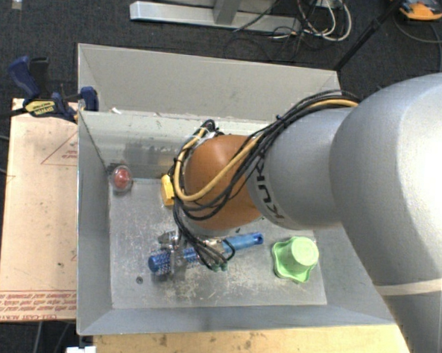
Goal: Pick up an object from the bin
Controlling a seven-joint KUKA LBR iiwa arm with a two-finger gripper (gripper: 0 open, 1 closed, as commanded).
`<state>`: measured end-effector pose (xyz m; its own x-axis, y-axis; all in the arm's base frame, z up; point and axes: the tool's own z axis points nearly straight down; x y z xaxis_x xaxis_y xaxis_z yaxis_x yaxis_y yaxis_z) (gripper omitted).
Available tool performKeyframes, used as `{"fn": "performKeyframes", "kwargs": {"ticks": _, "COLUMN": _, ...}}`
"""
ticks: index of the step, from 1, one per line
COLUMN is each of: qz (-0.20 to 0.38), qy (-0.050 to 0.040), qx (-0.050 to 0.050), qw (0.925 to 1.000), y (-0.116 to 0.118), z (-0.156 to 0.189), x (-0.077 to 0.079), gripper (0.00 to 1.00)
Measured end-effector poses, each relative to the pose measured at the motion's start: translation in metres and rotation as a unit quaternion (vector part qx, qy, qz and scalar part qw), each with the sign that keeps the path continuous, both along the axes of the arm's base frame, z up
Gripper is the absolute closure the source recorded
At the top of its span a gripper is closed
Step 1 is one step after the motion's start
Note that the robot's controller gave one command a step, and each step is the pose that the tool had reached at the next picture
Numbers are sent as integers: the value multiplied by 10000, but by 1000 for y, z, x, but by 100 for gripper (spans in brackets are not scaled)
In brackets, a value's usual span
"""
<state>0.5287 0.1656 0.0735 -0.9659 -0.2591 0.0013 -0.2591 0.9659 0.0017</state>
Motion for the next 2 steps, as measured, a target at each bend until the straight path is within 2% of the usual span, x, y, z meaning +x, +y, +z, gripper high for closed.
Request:
{"fn": "performKeyframes", "kwargs": {"ticks": 1, "qz": 23, "qy": -44, "qx": 11, "qw": 10000, "y": 1, "z": 118, "x": -15, "gripper": 100}}
{"fn": "performKeyframes", "kwargs": {"ticks": 2, "qz": -59, "qy": -45, "qx": 9, "qw": 10000, "y": -4, "z": 177, "x": -17, "gripper": 100}}
